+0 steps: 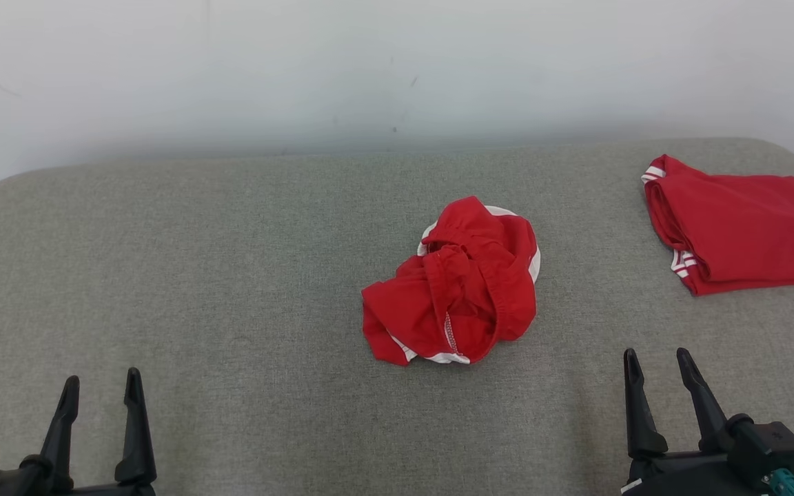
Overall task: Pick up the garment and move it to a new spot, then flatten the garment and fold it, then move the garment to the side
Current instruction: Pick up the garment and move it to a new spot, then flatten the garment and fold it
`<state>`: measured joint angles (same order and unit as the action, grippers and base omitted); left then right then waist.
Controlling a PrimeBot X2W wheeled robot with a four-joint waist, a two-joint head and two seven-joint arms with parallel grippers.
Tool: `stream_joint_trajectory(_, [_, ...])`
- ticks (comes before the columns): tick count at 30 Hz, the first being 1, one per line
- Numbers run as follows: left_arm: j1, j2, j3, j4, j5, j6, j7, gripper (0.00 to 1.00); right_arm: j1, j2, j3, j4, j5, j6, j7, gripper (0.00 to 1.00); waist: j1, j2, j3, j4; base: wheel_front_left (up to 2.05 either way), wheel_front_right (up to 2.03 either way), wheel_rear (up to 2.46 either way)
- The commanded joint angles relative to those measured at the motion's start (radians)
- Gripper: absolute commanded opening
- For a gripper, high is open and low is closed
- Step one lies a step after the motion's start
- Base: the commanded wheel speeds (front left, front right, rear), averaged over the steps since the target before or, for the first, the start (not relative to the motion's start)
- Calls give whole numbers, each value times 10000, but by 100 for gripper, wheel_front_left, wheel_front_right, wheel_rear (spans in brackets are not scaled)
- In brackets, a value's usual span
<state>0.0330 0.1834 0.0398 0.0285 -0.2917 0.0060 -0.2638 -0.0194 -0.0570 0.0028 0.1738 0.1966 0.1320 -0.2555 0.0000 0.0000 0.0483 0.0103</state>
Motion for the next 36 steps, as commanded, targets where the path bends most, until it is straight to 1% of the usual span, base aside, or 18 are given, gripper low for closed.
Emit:
stream_joint_trajectory(1, [84, -81, 90, 50, 126, -85, -2, 100, 72, -55, 1, -25, 68, -23, 2, 100, 0, 0, 6, -5, 0, 0, 0])
stream_joint_trajectory(12, [-34, -577, 645, 241, 745, -678, -3, 100, 62, -88, 57, 36, 109, -23, 48, 100, 0, 0, -38, -25, 0, 0, 0])
stream_joint_trajectory(17, [-286, -727, 451, 304, 1039, -879, -3, 100, -16, -72, 71, 60, 115, -23, 44, 100, 0, 0, -5, -57, 0, 0, 0])
stream_joint_trajectory(20, [-654, -781, 12, 440, 1194, -1026, -3, 100, -79, -56, 107, 73, 119, -23, 28, 100, 0, 0, 49, -134, 0, 0, 0])
stream_joint_trajectory(25, [-1616, -918, -1299, 803, 1489, -1262, -3, 100, -211, -36, 174, 147, 193, -23, 2, 100, 0, 0, 198, -398, 0, 0, 0])
stream_joint_trajectory(26, [-1616, -918, -1299, 803, 1489, -1262, -3, 100, -211, -36, 174, 147, 193, -23, 2, 100, 0, 0, 198, -398, 0, 0, 0])
stream_joint_trajectory(30, [-2628, -992, -2484, 1333, 1474, -1349, -2, 100, -375, -7, 250, 179, 223, -23, -19, 100, 0, 0, 404, -777, 0, 0, 0])
stream_joint_trajectory(36, [-3965, -997, -4279, 2297, 1208, -1352, -2, 100, -617, 35, 322, 275, 331, -23, -84, 100, 0, 0, 853, -1552, 0, 0, 0])
